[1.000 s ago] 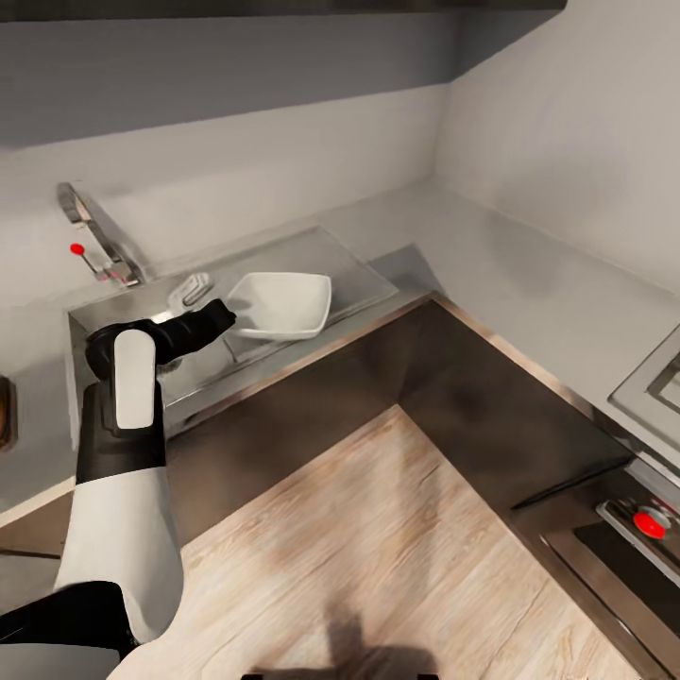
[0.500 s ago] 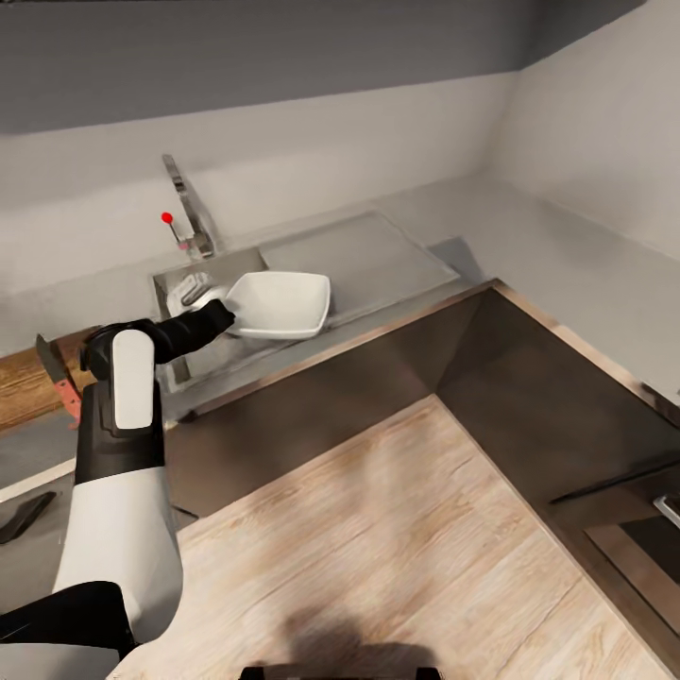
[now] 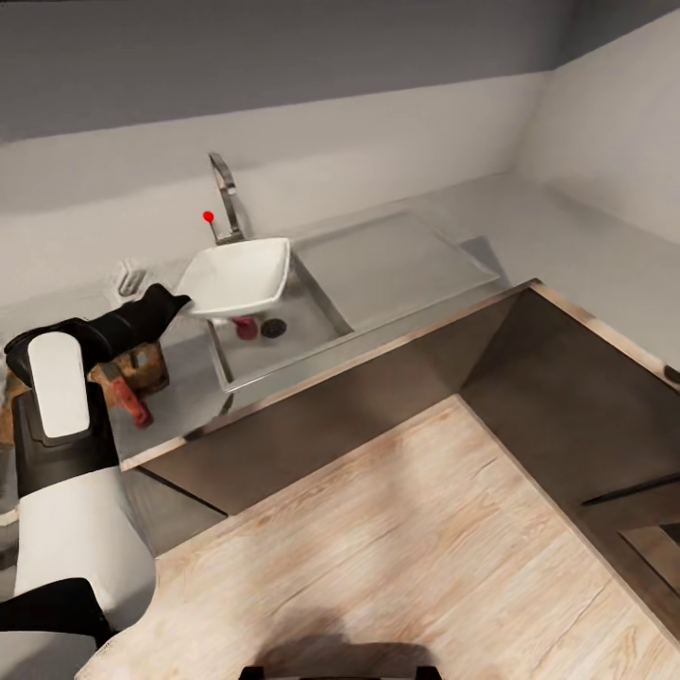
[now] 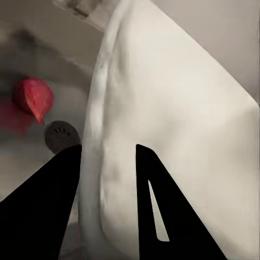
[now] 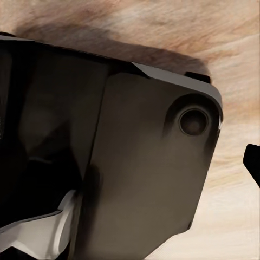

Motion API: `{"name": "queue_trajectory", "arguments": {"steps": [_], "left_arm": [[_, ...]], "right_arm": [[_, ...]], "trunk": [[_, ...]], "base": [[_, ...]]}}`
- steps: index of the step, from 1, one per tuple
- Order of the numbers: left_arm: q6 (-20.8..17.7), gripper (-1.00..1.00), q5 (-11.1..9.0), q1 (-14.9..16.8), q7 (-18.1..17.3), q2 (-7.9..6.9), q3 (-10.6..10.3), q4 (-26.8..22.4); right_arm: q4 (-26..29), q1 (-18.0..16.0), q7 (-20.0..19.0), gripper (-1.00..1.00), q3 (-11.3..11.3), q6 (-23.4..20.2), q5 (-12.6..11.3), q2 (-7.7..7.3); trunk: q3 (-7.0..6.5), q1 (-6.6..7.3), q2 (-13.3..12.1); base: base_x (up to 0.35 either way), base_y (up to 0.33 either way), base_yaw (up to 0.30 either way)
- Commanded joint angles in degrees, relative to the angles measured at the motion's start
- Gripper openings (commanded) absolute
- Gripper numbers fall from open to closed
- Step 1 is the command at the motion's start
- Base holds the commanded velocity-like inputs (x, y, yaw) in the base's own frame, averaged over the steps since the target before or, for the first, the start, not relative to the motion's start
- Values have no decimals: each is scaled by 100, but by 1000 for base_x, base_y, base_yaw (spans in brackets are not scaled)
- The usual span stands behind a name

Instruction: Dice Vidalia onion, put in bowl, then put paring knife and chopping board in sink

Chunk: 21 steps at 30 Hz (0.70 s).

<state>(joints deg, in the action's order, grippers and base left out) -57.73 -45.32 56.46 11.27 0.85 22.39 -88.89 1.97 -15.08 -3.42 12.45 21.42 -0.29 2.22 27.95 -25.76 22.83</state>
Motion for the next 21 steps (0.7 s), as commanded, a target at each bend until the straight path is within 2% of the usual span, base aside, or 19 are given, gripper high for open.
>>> {"name": "queue_trajectory", "arguments": {"steps": [1,3,7,15,21], "left_arm": [[-19,-100,-203,6,51,-70,40,-2],[-19,-100,-308,6,50,-199,70,-1],[-22,-100,-368,6,50,-337,80,3],[-20,-100,-385,6,51,-392,75,3],[-20,-100,-381,5,53,-400,73,3]], "right_arm": [[-8,-4,-10,100,4,24,24,2],[-6,-4,-10,100,3,27,53,0],[-5,-4,-10,100,3,65,73,-1],[-7,-4,-10,100,3,98,78,-4],[-6,-4,-10,100,3,100,81,-3]], "trunk": [[7,-3,9],[7,-3,9],[7,-3,9],[10,-3,9],[36,-3,9]], "base": [[0,298,0],[-7,297,0],[-49,285,0],[-87,255,2],[-111,200,89]]}}
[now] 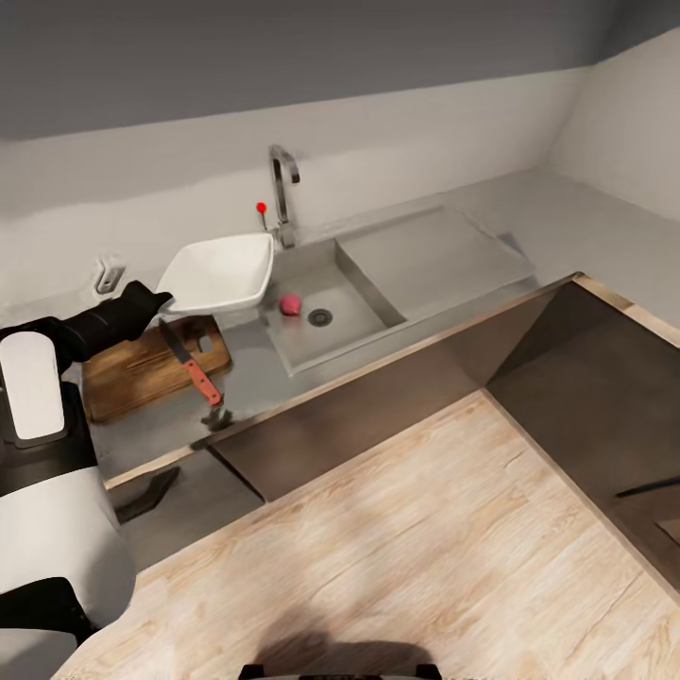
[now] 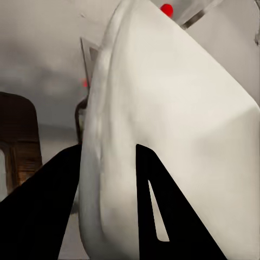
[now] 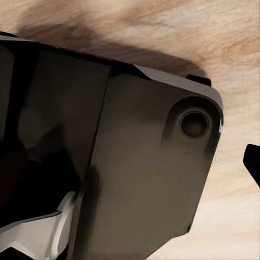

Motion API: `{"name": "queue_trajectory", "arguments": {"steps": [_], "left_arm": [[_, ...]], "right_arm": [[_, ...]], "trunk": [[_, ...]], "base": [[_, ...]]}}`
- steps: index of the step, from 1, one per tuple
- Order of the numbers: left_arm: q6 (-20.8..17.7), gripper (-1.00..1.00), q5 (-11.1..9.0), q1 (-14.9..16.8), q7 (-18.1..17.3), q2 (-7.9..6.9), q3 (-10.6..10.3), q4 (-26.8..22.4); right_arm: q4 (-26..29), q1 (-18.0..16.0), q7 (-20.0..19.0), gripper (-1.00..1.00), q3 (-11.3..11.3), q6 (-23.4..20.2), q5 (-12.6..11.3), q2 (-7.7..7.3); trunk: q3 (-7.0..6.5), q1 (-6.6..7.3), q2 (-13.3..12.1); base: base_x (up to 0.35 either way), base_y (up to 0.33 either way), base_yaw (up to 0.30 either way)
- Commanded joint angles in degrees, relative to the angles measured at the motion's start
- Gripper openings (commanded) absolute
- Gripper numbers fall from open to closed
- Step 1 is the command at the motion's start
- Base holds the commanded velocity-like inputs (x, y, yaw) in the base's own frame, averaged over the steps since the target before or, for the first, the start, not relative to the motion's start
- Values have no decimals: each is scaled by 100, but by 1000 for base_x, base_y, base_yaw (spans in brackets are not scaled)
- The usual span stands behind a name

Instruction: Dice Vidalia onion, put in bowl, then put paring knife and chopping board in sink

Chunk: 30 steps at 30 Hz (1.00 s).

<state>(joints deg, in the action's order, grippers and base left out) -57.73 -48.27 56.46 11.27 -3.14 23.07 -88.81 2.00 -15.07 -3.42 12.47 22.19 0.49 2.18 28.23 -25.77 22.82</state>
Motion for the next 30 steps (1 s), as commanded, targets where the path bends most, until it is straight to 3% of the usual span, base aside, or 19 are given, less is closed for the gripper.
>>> {"name": "queue_trajectory", "arguments": {"steps": [1,12,30], "left_arm": [[-19,-100,-87,2,53,-2,4,-4],[-19,-100,-86,-42,57,0,5,-4],[-19,-100,-86,-70,59,1,4,-4]], "right_arm": [[-9,-5,-10,100,1,22,2,1],[-12,-5,-10,100,1,22,4,1],[-15,-5,-10,100,1,27,4,1]], "trunk": [[13,-1,10],[86,-1,10],[222,-1,10]], "base": [[-117,171,117],[-105,123,137],[-3,3,150]]}}
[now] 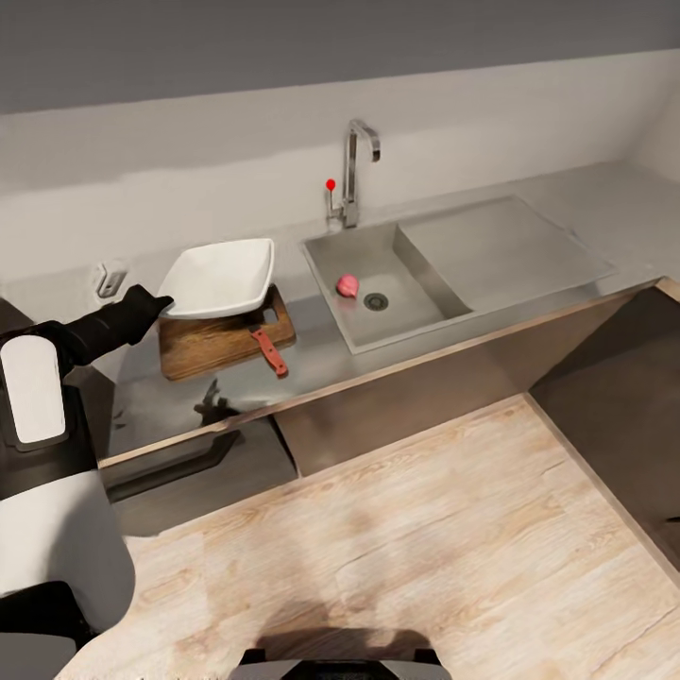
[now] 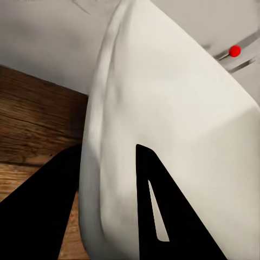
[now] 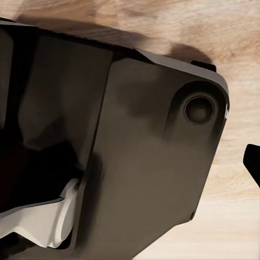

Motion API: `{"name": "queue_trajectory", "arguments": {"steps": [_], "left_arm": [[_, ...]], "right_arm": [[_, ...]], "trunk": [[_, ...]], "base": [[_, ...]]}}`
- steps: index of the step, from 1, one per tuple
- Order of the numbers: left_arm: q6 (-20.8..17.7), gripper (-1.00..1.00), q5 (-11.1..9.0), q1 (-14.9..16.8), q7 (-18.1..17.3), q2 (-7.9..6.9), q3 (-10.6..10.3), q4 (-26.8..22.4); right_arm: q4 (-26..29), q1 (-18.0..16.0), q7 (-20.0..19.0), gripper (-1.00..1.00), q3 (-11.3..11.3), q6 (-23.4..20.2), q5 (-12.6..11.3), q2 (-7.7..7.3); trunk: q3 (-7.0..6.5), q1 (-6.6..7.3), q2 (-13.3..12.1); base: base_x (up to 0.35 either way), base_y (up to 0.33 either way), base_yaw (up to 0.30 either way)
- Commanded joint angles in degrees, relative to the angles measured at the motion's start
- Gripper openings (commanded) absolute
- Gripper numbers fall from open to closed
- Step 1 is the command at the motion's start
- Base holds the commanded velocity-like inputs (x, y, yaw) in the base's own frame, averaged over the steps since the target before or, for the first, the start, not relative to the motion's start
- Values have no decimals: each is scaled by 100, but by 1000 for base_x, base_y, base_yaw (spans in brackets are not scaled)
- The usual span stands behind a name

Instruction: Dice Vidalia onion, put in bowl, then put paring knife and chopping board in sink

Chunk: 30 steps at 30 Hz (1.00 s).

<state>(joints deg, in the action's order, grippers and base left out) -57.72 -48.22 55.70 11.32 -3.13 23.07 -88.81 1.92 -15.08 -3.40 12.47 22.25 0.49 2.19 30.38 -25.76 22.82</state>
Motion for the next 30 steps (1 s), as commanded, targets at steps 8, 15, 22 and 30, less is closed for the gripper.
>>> {"name": "queue_trajectory", "arguments": {"steps": [8,15,22,30], "left_arm": [[-20,-100,-91,-12,55,3,4,-5],[-20,-100,-91,-15,52,12,3,-5],[-20,-100,-91,-15,54,11,3,-1],[-20,-100,-91,-16,55,10,4,1]], "right_arm": [[-7,-4,-11,100,1,22,4,-6],[-10,-4,-11,100,1,23,4,-8],[-16,-4,-11,100,1,22,4,-9],[-16,-4,-11,100,1,21,4,-9]], "trunk": [[69,-2,10],[123,-2,10],[177,-2,10],[239,-2,10]], "base": [[0,0,152],[0,0,151],[0,0,150],[0,0,149]]}}
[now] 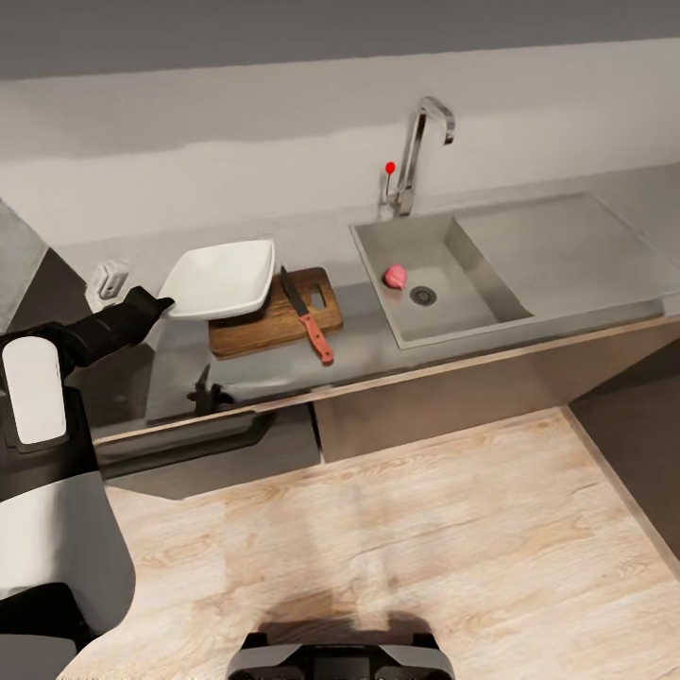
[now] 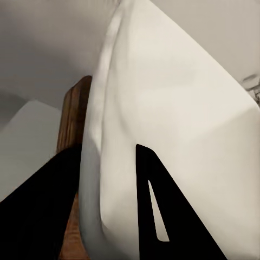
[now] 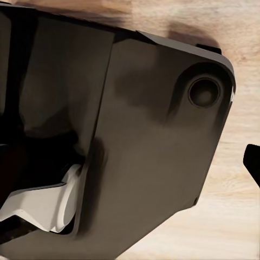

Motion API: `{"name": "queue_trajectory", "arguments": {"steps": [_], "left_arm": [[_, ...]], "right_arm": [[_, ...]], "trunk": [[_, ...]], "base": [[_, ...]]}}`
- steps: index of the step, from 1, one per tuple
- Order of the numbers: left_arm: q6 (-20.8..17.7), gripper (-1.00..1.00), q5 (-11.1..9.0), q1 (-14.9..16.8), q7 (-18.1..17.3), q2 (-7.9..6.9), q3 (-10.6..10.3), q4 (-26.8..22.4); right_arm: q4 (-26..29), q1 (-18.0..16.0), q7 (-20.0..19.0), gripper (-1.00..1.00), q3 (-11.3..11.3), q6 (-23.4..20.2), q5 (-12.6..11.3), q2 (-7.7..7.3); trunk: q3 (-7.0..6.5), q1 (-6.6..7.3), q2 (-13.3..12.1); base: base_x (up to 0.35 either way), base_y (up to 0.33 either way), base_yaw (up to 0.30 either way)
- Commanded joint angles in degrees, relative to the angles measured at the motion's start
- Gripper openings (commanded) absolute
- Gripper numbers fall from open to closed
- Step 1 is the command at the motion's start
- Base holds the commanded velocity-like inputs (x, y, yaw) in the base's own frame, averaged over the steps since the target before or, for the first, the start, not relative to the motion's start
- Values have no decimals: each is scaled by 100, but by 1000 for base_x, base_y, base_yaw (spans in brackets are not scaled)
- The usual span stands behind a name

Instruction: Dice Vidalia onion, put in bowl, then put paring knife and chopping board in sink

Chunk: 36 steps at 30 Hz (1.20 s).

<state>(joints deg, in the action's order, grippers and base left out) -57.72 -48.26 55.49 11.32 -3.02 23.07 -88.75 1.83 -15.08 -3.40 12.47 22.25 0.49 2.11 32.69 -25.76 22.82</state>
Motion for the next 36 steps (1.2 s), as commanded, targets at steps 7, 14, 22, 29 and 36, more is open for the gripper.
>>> {"name": "queue_trajectory", "arguments": {"steps": [7,14,22,29,36], "left_arm": [[-20,-100,-87,6,55,3,4,-2],[-20,-100,-87,1,54,3,4,-2],[-20,-100,-87,-3,53,-5,4,-2],[-20,-100,-87,-3,55,-6,4,-2],[-19,-100,-87,-3,54,-14,15,-9]], "right_arm": [[-7,-4,-11,100,1,18,4,0],[-15,-4,-11,100,1,16,4,0],[-16,-4,-11,100,1,17,4,0],[-16,-4,-11,100,1,17,4,0],[-16,-4,-11,100,2,16,4,0]], "trunk": [[61,-3,9],[115,-3,9],[177,-3,9],[231,-3,9],[284,-3,9]], "base": [[0,0,149],[0,0,149],[0,1,149],[0,208,148],[0,220,147]]}}
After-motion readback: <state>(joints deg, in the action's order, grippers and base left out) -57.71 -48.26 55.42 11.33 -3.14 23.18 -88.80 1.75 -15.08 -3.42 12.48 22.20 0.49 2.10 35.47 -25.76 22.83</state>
